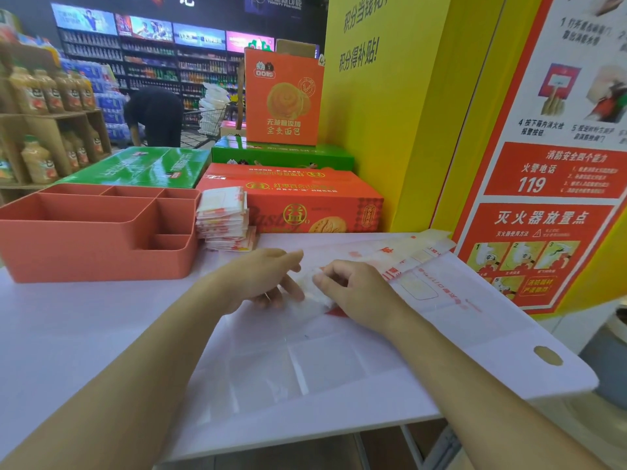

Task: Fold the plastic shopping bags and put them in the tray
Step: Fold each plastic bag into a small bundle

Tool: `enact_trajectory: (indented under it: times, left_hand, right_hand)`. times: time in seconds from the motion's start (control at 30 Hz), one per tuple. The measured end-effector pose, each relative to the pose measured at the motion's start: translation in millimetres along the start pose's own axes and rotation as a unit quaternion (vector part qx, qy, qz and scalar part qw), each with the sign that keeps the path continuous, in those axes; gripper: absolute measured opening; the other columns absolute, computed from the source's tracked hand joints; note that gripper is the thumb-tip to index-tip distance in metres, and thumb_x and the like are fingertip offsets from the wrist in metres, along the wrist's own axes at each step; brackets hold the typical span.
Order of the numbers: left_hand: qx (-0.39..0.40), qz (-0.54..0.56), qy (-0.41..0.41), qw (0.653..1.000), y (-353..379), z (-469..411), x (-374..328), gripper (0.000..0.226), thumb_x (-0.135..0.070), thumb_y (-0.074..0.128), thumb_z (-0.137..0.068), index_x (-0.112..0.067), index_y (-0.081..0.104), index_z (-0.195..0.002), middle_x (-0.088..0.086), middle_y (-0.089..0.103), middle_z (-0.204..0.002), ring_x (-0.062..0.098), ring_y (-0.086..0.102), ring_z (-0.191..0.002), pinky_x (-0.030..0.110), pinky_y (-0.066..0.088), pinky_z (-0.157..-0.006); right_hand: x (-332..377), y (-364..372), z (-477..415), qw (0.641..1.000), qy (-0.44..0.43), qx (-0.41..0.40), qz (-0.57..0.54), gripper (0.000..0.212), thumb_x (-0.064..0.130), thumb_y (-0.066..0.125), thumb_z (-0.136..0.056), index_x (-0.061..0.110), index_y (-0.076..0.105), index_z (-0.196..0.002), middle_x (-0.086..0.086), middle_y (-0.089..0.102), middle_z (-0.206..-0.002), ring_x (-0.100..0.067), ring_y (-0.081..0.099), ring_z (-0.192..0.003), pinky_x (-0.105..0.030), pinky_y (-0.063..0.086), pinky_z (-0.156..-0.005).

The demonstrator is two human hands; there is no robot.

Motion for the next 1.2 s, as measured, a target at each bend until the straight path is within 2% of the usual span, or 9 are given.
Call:
enact_trajectory:
  times: [0.1, 0.2, 0.37, 0.57, 0.7, 0.83, 0.97, 1.07, 1.2]
  left_hand:
    - [-0.066, -0.128, 0.031, 0.989, -9, -4, 1, 0.031, -0.054, 0.058, -0.094, -0.027, 0.067, -0.107, -0.009, 0.073, -0.089, 0.011, 0.061, -0.072, 0.029, 0.048, -0.069]
    - [-0.071, -0.213, 0.053, 0.973, -8, -4, 1, 0.036, -0.05, 0.068, -0.088, -0.031, 0.064, -0.118, -0.011, 0.064, -0.108, 0.01, 0.061, -0.092, 0.028, 0.048, -0.08]
    - [-0.058, -0.258, 0.074, 0.962, -5, -7, 0, 0.043, -0.043, 0.075, -0.084, -0.031, 0.062, -0.123, -0.016, 0.064, -0.106, 0.003, 0.058, -0.089, 0.017, 0.041, -0.069]
    - [-0.075, -0.28, 0.07, 0.954, -4, -10, 3, 0.033, -0.05, 0.071, -0.085, -0.03, 0.066, -0.111, -0.014, 0.064, -0.093, 0.003, 0.059, -0.08, 0.023, 0.042, -0.064]
    - [-0.075, -0.281, 0.062, 0.955, -4, -9, 3, 0.024, -0.052, 0.064, -0.09, -0.032, 0.064, -0.101, -0.012, 0.067, -0.096, 0.006, 0.061, -0.084, 0.027, 0.045, -0.067]
    - [-0.087, -0.217, 0.056, 0.971, -6, -7, 2, 0.02, -0.043, 0.066, -0.09, -0.031, 0.062, -0.106, -0.01, 0.067, -0.097, 0.007, 0.062, -0.082, 0.026, 0.046, -0.066]
    - [-0.118, -0.062, 0.068, 0.989, -9, -6, 0, 0.013, -0.029, 0.07, -0.09, -0.024, 0.065, -0.101, -0.001, 0.071, -0.083, 0.01, 0.067, -0.062, 0.029, 0.05, -0.064]
    - [-0.112, 0.059, 0.057, 0.99, -6, -5, 0, 0.01, -0.014, 0.069, -0.09, -0.013, 0.065, -0.099, 0.01, 0.071, -0.083, 0.021, 0.074, -0.067, 0.037, 0.062, -0.068]
    - [-0.092, 0.195, 0.045, 0.975, -4, -2, -2, 0.009, 0.0, 0.064, -0.092, 0.002, 0.06, -0.101, 0.017, 0.07, -0.08, 0.026, 0.075, -0.07, 0.034, 0.061, -0.064]
  right_hand:
    - [-8, -1, -4, 0.999, 0.005, -0.017, 0.045, 0.025, 0.037, 0.064, -0.097, 0.018, 0.069, -0.082, 0.007, 0.064, -0.071, -0.001, 0.055, -0.063, -0.02, 0.046, -0.06]
    - [-10, -3, -6, 0.997, 0.007, -0.038, 0.06, 0.015, 0.035, 0.068, -0.094, 0.021, 0.07, -0.088, 0.004, 0.068, -0.087, -0.008, 0.061, -0.076, -0.02, 0.049, -0.062]
    - [-6, -4, -5, 0.979, -0.011, -0.033, 0.2, 0.032, 0.031, 0.072, -0.088, 0.023, 0.06, -0.117, 0.006, 0.052, -0.114, -0.014, 0.047, -0.107, -0.031, 0.043, -0.093]
    - [1, 1, -1, 0.966, -0.046, -0.022, 0.254, 0.011, 0.031, 0.065, -0.093, 0.027, 0.072, -0.1, 0.006, 0.053, -0.107, -0.017, 0.045, -0.112, -0.038, 0.041, -0.098]
    - [1, 3, -1, 0.961, -0.058, 0.003, 0.27, 0.017, 0.03, 0.059, -0.096, 0.026, 0.074, -0.103, 0.004, 0.061, -0.105, -0.02, 0.051, -0.108, -0.042, 0.041, -0.103]
    - [-2, 1, 1, 0.965, -0.05, 0.036, 0.255, 0.028, 0.049, 0.061, -0.094, 0.03, 0.072, -0.112, 0.007, 0.058, -0.112, -0.015, 0.047, -0.116, -0.039, 0.04, -0.104]
    - [-2, 1, 6, 0.968, -0.035, 0.076, 0.237, 0.057, 0.072, 0.065, -0.08, 0.035, 0.064, -0.124, 0.013, 0.049, -0.119, -0.008, 0.04, -0.121, -0.035, 0.039, -0.104]
    - [-1, 5, 8, 0.958, -0.042, 0.094, 0.267, 0.072, 0.077, 0.067, -0.074, 0.035, 0.056, -0.132, 0.017, 0.041, -0.121, -0.007, 0.037, -0.121, -0.035, 0.039, -0.102]
    - [-1, 7, 8, 0.958, -0.052, 0.087, 0.268, 0.079, 0.083, 0.062, -0.069, 0.04, 0.051, -0.134, 0.021, 0.037, -0.115, -0.007, 0.04, -0.118, -0.037, 0.042, -0.098]
Point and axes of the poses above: each hand's wrist, its own z-axis away from the middle knuckle, its own y-axis out of the palm, x = y × z, the point moved 7 cm from there along -z, towards the middle knuckle
